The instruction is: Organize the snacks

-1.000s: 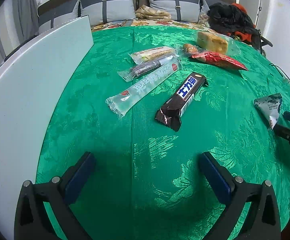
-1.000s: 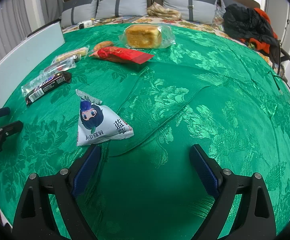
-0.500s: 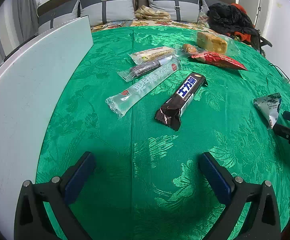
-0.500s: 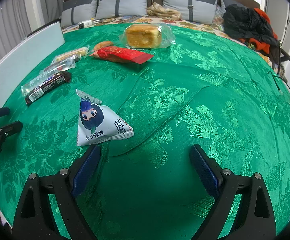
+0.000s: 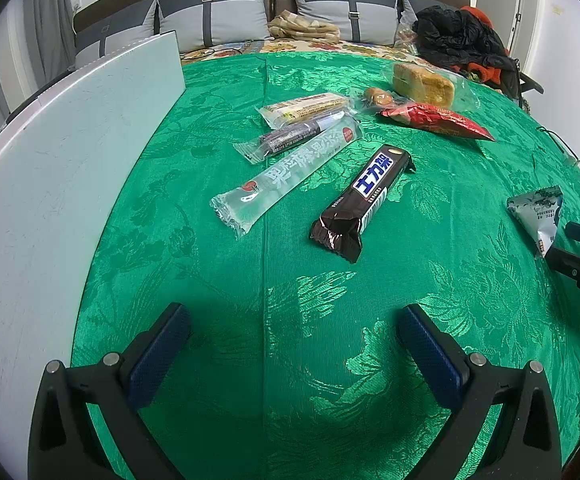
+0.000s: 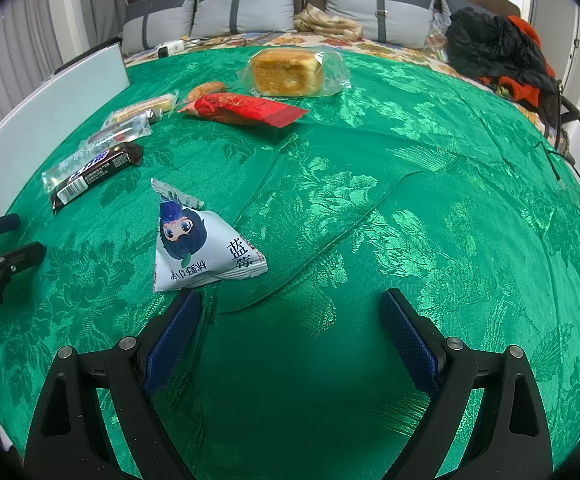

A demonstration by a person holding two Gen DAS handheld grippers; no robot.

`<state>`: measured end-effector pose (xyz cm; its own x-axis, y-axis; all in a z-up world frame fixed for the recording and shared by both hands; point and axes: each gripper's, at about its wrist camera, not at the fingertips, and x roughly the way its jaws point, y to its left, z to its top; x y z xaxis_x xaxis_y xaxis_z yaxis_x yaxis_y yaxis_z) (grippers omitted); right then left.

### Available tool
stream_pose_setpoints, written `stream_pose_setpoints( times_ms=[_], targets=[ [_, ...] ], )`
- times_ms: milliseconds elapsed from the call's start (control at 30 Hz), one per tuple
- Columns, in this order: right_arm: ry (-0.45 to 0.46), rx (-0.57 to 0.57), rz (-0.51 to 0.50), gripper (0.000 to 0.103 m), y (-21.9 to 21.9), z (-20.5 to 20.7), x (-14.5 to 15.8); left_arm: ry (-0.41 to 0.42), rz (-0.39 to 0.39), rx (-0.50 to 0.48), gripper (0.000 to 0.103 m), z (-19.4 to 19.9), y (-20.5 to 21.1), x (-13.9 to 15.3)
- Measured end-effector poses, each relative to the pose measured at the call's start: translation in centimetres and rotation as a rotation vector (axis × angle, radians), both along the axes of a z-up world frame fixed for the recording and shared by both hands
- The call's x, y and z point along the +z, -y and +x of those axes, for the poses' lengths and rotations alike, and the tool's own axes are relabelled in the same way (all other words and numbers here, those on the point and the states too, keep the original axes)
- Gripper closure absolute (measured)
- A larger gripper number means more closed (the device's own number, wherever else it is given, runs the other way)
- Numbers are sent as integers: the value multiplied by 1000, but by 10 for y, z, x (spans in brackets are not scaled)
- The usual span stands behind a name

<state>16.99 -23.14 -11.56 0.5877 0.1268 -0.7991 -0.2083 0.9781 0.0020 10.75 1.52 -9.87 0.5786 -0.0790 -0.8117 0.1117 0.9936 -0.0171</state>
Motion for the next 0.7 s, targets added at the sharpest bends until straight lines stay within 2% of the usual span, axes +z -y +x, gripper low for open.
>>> stream_pose_setpoints(
  times_ms=[600, 700],
  targets=[
    [2, 0, 0, 9, 0, 0, -1, -3, 2, -6, 0, 0, 0, 0],
    [2, 0, 0, 9, 1, 0, -1, -86, 5, -51, 0, 7, -2, 4]
  ],
)
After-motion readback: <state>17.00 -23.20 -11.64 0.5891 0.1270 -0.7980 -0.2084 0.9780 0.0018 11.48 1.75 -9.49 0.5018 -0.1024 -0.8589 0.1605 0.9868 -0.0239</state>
